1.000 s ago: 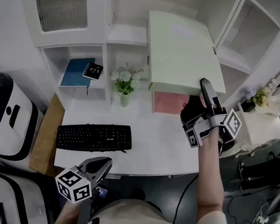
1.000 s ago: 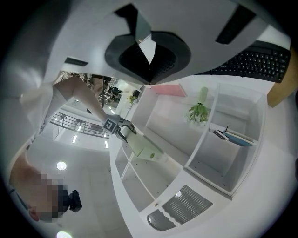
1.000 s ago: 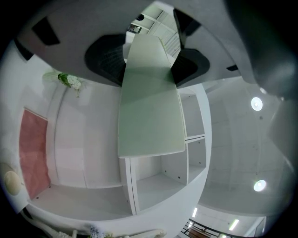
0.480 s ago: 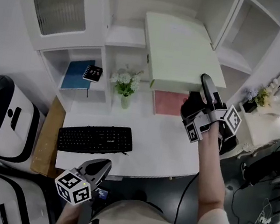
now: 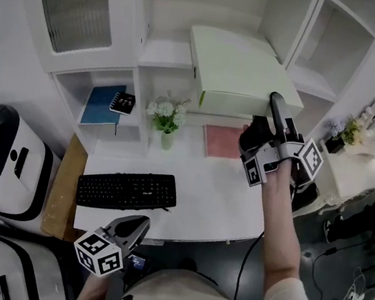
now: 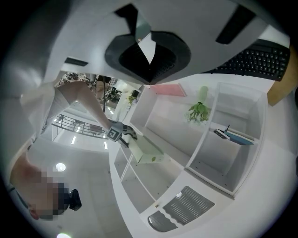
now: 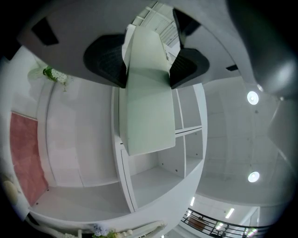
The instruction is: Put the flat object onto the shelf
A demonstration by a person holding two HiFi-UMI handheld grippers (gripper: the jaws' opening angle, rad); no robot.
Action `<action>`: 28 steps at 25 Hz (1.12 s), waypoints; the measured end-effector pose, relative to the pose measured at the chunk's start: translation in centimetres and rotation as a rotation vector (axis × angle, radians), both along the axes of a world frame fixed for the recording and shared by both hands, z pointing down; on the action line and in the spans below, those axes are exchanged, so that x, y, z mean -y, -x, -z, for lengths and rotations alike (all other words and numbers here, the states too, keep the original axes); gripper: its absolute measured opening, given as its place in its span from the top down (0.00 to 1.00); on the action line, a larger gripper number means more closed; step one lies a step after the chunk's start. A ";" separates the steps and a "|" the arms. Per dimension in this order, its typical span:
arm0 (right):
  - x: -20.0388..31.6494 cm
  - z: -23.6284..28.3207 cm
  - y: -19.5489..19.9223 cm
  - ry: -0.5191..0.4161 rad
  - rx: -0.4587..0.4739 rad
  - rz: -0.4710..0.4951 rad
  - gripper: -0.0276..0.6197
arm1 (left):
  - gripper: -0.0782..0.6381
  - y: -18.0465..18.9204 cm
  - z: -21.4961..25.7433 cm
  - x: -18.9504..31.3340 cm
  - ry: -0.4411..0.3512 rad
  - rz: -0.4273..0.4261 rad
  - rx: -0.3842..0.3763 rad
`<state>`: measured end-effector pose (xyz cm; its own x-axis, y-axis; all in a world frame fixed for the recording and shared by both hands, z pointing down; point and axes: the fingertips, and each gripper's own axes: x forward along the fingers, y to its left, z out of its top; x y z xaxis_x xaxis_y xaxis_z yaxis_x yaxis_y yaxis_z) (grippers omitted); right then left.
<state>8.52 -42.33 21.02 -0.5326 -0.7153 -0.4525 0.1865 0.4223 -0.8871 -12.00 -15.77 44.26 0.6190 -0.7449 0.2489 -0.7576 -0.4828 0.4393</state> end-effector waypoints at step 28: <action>3.0 1.0 1.1 -0.032 0.005 -0.102 0.53 | 0.87 1.7 -1.2 0.4 0.014 0.047 -0.015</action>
<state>7.38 -45.32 20.07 -0.4556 -0.7511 -0.4778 0.1451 0.4670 -0.8723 -13.74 -16.14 45.46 0.5869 -0.7697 0.2510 -0.7728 -0.4402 0.4571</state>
